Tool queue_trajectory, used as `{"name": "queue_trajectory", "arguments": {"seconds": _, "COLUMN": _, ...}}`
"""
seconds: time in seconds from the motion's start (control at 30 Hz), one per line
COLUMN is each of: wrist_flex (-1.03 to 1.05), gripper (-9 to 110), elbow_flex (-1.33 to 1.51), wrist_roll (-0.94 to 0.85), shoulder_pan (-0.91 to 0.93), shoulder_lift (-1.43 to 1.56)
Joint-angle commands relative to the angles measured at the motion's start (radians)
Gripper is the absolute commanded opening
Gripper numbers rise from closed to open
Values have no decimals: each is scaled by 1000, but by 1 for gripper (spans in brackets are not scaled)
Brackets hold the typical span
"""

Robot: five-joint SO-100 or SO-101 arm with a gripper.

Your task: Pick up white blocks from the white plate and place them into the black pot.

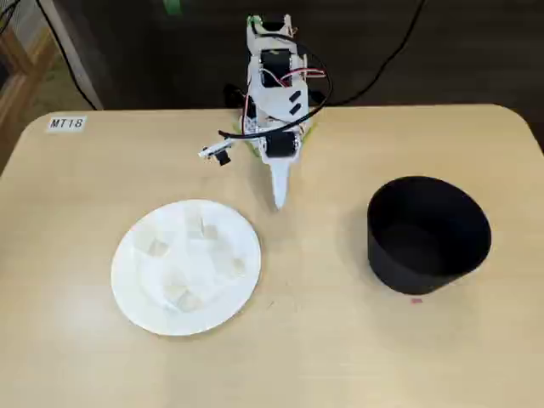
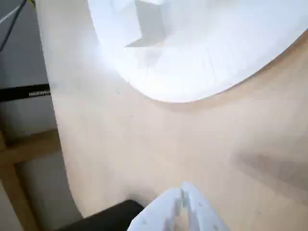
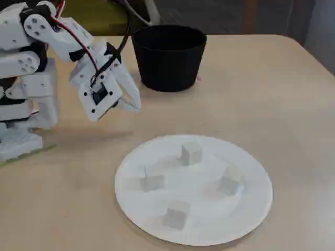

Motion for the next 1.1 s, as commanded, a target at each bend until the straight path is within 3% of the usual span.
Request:
{"name": "queue_trajectory", "arguments": {"seconds": 0.0, "wrist_flex": -9, "gripper": -2, "elbow_flex": -652, "wrist_roll": 97, "shoulder_pan": -81, "shoulder_lift": -660}}
{"name": "queue_trajectory", "arguments": {"seconds": 0.43, "wrist_flex": 2, "gripper": -2, "elbow_flex": -664, "wrist_roll": 41, "shoulder_pan": -86, "shoulder_lift": -655}}
{"name": "queue_trajectory", "arguments": {"seconds": 0.63, "wrist_flex": 267, "gripper": -2, "elbow_flex": -824, "wrist_roll": 54, "shoulder_pan": 87, "shoulder_lift": -629}}
{"name": "queue_trajectory", "arguments": {"seconds": 0.73, "wrist_flex": 397, "gripper": -2, "elbow_flex": -969, "wrist_roll": 52, "shoulder_pan": 147, "shoulder_lift": -770}}
{"name": "queue_trajectory", "arguments": {"seconds": 0.87, "wrist_flex": 626, "gripper": -2, "elbow_flex": -1253, "wrist_roll": -84, "shoulder_pan": 225, "shoulder_lift": -1135}}
{"name": "queue_trajectory", "arguments": {"seconds": 1.07, "wrist_flex": 601, "gripper": -2, "elbow_flex": -1324, "wrist_roll": -109, "shoulder_pan": 472, "shoulder_lift": -1255}}
